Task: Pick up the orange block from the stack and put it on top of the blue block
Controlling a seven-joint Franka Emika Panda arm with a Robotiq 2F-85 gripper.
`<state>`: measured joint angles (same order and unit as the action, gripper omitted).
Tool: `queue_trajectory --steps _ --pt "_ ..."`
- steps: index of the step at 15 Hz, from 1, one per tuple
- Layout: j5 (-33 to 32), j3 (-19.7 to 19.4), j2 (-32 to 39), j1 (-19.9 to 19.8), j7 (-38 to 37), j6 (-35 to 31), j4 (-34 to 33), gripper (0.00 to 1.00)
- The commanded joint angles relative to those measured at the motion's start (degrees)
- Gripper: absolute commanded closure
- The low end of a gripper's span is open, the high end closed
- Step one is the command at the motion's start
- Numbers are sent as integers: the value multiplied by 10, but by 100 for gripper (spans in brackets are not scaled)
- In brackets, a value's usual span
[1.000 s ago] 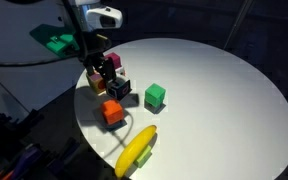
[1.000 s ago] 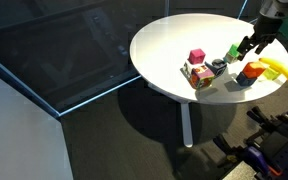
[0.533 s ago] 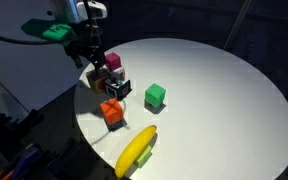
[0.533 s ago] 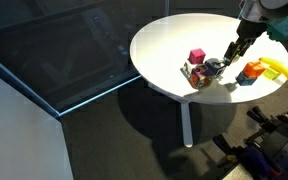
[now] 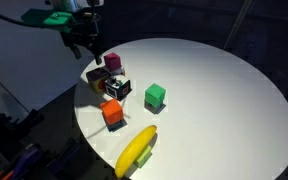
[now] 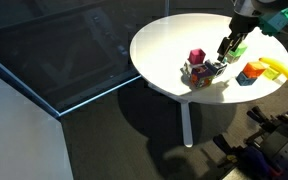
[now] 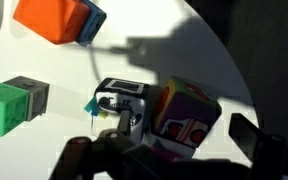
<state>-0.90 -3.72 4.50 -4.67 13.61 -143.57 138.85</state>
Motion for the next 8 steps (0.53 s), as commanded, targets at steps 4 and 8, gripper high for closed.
queue_trajectory --steps 4,8 --pt "18 3 -21 1 -7 89 -55 0" --pt "13 2 -42 3 -23 130 -67 0"
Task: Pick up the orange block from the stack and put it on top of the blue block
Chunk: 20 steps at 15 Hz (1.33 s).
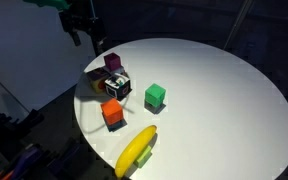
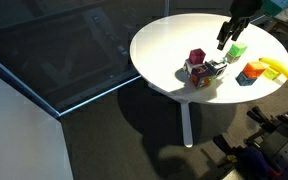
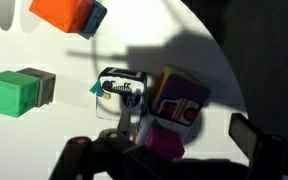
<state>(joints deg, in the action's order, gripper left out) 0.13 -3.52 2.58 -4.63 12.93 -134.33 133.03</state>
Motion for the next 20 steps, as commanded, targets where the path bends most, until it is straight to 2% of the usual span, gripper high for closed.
queue_trajectory --steps 1,20 --pt "1 -1 -29 2 -19 45 -9 0" --pt "-8 -9 -162 -1 -57 130 12 0"
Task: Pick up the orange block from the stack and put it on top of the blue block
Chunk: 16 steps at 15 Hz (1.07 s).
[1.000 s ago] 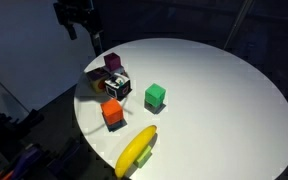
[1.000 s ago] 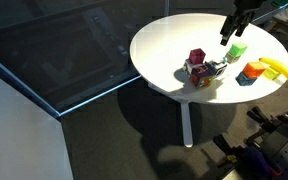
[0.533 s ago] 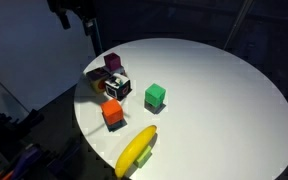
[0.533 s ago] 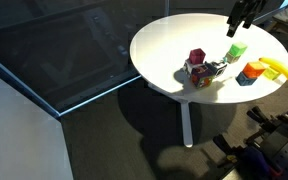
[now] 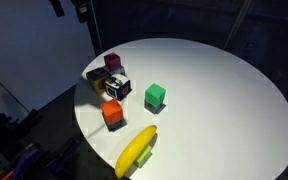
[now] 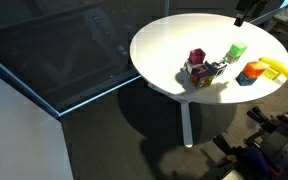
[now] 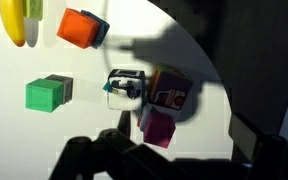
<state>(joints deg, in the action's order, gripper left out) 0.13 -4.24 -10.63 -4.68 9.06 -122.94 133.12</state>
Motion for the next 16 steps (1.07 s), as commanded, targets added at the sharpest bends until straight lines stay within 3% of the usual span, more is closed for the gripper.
queue_trajectory --steps 1,16 --pt "-10 -2 -36 0 -20 20 13 0" --pt "-28 0 -120 -3 -40 80 53 0"
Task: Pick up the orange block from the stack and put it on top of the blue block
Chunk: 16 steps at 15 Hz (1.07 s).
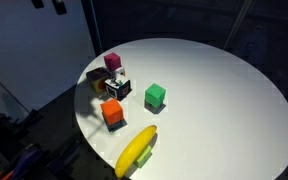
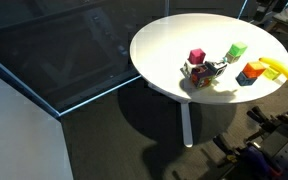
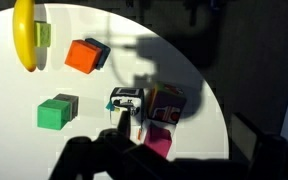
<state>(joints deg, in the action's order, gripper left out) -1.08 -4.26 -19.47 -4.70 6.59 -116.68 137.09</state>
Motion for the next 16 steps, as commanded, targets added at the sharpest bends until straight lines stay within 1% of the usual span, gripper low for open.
queue_trajectory --steps 1,8,16 --pt "-17 0 -38 -4 -16 23 15 0" --pt "-28 0 -82 -5 -14 54 31 0" --pt "-21 -2 -118 -3 -13 76 36 0"
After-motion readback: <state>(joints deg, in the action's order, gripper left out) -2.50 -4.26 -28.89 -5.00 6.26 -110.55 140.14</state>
